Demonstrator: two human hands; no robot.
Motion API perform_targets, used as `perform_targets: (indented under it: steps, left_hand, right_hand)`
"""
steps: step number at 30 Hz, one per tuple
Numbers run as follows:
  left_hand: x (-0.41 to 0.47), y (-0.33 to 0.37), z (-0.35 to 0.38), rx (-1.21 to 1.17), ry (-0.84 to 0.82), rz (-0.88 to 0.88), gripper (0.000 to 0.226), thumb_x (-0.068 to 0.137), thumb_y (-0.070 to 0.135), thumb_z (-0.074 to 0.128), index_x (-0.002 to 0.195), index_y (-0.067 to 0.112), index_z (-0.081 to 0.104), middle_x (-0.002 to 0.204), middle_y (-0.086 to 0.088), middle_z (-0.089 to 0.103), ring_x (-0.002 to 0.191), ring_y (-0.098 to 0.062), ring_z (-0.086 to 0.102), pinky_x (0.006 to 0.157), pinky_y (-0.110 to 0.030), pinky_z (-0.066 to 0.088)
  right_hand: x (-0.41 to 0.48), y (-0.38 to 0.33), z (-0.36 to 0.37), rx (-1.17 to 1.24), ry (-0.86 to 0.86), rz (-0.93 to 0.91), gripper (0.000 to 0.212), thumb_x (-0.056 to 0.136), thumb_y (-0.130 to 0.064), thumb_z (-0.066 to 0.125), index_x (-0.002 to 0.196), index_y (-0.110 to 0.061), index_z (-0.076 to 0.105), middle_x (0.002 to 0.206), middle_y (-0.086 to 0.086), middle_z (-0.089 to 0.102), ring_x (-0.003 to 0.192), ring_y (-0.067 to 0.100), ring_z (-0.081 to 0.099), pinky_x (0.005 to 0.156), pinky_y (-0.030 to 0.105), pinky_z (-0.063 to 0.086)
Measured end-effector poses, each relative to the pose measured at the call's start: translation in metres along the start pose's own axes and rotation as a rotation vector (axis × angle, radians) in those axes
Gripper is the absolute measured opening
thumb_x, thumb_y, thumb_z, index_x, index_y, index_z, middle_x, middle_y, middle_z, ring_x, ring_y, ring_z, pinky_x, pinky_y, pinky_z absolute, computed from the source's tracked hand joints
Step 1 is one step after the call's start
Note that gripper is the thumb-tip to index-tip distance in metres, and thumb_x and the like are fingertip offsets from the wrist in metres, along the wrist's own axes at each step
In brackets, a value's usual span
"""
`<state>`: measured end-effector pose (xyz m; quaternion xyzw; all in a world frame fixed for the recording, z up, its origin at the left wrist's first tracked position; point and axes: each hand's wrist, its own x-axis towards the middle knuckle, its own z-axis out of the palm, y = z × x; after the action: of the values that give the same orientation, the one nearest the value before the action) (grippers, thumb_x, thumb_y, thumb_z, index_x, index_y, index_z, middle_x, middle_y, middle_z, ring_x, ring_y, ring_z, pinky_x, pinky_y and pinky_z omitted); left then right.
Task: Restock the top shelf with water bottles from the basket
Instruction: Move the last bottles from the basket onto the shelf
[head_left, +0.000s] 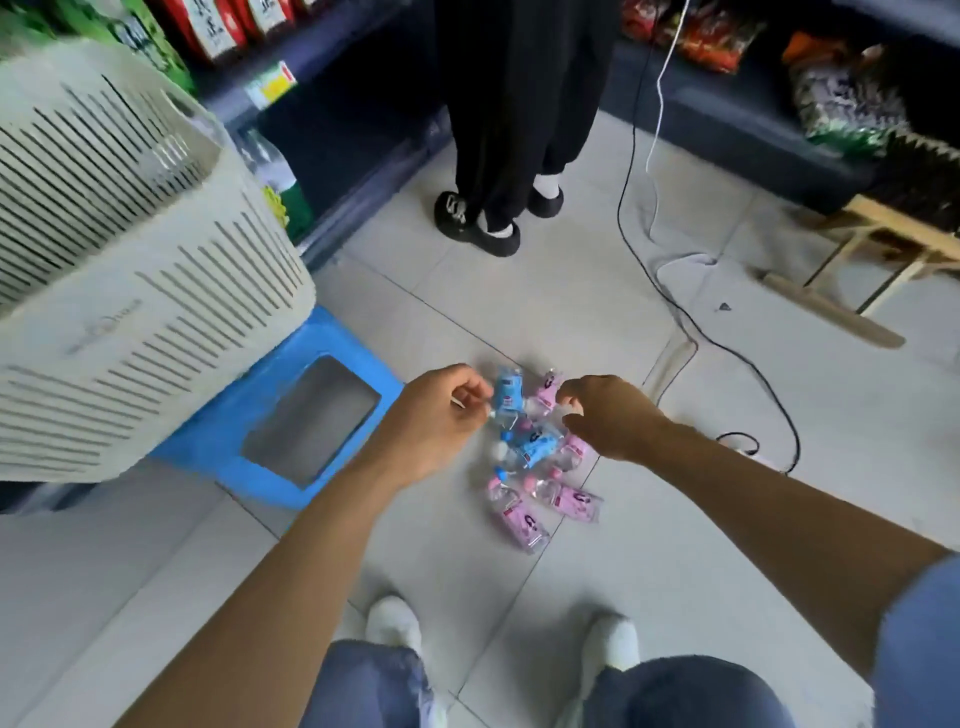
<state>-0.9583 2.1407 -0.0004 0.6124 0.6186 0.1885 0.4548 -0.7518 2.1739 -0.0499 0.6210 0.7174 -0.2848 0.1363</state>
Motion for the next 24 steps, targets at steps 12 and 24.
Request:
perform_targets:
  steps: [12,24]
  left_hand:
    - [0.115,-0.184,0.127,0.166,0.032,0.005,0.014,0.086,0.007,0.056,0.094,0.014,0.065,0.075,0.010,0.057,0.075,-0.012,0.054,0.071,-0.022,0.043]
    - [0.175,-0.202,0.170,0.323,-0.030,0.091,0.016,0.088,0.009,0.054,0.097,0.013,0.066,0.083,0.005,0.056,0.075,-0.012,0.051,0.067,-0.017,0.037]
  right_hand:
    - [0.169,0.080,0.244,-0.189,0.005,-0.005,0.057,0.090,-0.005,0.051,0.142,-0.028,0.040,0.133,0.009,0.052,0.117,0.028,0.053,0.093,0.042,0.051]
    - [0.241,0.091,0.309,-0.638,-0.004,-0.149,0.065,0.091,-0.018,0.058,0.148,-0.016,0.026,0.153,0.014,0.022,0.140,0.033,0.025,0.112,0.049,0.028]
